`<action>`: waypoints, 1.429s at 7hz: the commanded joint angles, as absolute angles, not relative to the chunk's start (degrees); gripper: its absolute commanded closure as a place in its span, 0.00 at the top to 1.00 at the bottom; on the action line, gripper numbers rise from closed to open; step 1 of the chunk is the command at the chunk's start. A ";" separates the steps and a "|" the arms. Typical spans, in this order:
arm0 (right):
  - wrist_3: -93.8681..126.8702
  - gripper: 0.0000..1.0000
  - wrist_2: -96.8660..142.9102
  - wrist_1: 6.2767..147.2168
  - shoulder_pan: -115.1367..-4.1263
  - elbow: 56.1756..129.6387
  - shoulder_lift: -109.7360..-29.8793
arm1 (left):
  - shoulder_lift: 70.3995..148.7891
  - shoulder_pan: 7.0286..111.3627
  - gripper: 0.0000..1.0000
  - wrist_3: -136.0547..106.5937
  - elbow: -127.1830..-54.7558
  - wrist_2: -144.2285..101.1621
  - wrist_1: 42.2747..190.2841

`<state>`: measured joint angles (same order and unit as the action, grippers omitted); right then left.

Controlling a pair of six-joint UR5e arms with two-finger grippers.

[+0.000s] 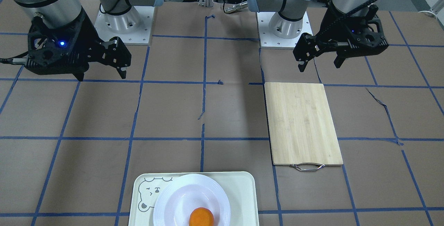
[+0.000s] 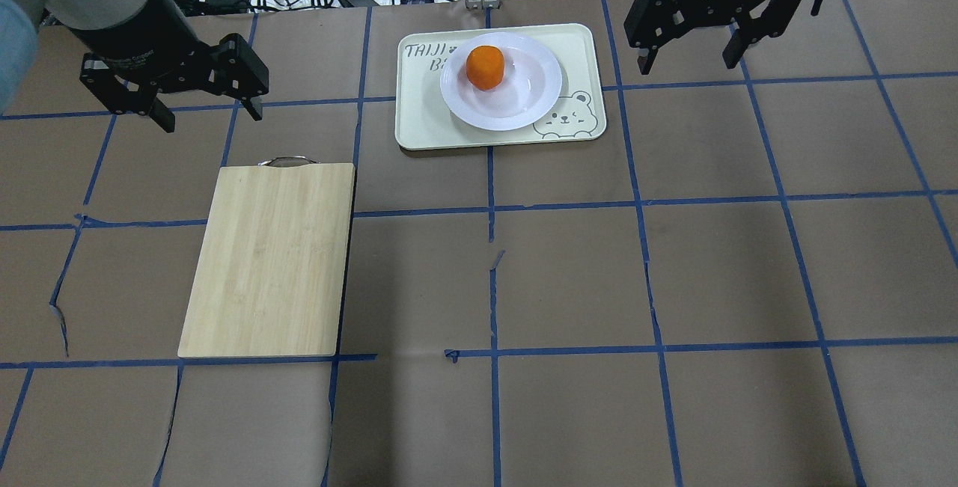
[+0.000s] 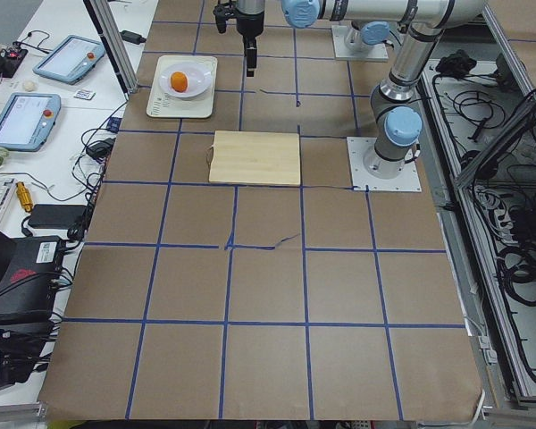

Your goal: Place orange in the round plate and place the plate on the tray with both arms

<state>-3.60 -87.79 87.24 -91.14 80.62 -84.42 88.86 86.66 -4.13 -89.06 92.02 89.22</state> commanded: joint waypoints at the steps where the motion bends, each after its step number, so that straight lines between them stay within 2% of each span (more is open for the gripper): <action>1: -3.17 1.00 -88.77 88.24 -91.14 82.26 -84.90 | 88.86 86.66 1.00 -4.13 -89.03 92.20 89.12; 5: 1.39 1.00 -88.77 98.23 -91.14 87.08 -84.90 | 88.86 86.66 1.00 -4.13 -89.12 92.20 89.21; 10: 2.02 1.00 -87.98 98.61 -91.06 87.36 -84.99 | 88.86 86.66 1.00 -4.04 -89.12 92.20 89.47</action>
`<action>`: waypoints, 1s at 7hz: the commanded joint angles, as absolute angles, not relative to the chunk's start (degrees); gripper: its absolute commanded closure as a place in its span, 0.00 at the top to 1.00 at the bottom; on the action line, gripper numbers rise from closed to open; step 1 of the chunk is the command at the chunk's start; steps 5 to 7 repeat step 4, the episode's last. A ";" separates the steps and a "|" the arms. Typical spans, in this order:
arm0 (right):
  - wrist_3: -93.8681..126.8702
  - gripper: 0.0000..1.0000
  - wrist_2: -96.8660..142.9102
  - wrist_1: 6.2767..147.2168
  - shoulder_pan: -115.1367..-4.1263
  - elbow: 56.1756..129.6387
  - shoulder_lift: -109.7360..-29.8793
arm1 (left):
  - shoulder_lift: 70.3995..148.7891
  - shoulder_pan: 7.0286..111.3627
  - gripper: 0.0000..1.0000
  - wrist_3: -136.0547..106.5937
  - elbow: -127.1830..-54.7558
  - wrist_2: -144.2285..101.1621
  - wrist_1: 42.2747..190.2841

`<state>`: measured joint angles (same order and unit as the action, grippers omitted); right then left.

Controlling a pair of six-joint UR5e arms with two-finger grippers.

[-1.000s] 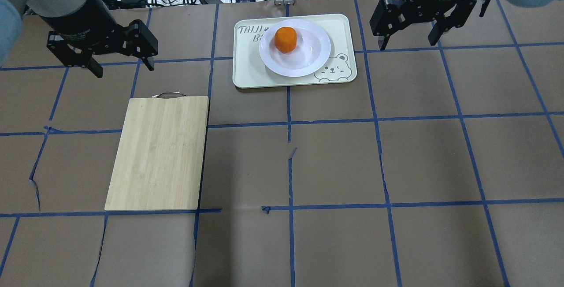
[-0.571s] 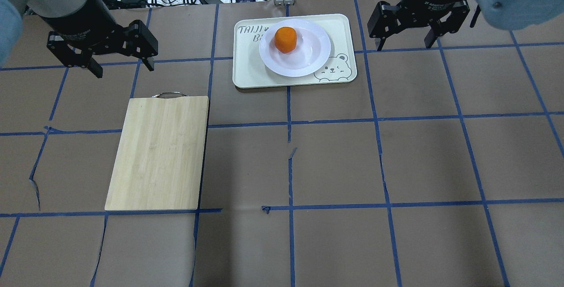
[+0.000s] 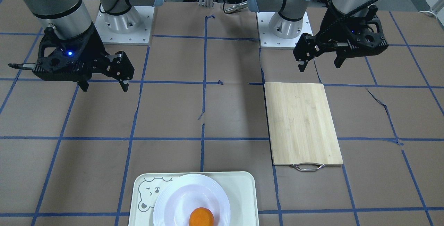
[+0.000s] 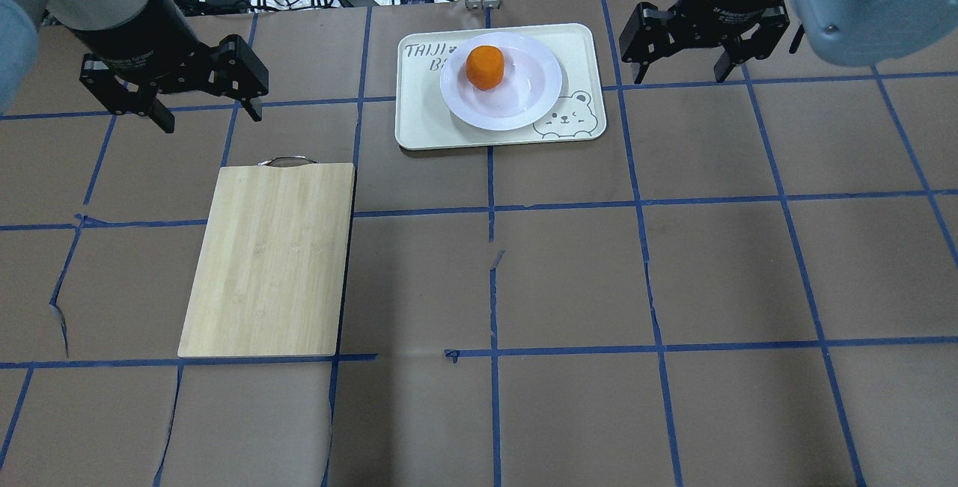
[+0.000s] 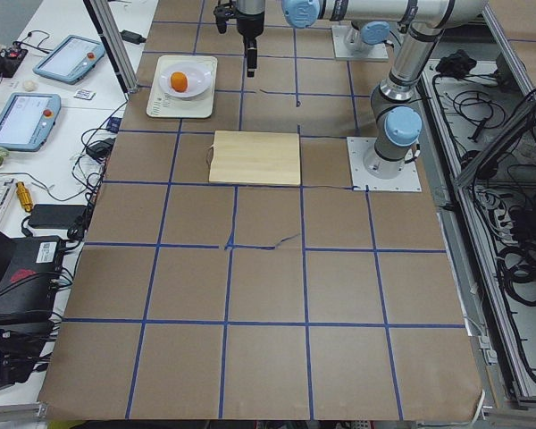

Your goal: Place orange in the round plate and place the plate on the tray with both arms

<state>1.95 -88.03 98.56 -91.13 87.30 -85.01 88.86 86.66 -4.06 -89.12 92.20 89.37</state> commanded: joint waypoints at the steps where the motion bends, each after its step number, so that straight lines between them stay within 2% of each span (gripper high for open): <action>1: 2.02 1.00 -88.15 98.53 -91.05 87.36 -84.99 | 88.86 86.75 1.00 -3.96 -89.12 92.20 89.39; 7: 2.02 1.00 -87.89 98.61 -91.06 87.36 -84.99 | 88.86 86.75 1.00 -3.96 -89.21 92.20 89.47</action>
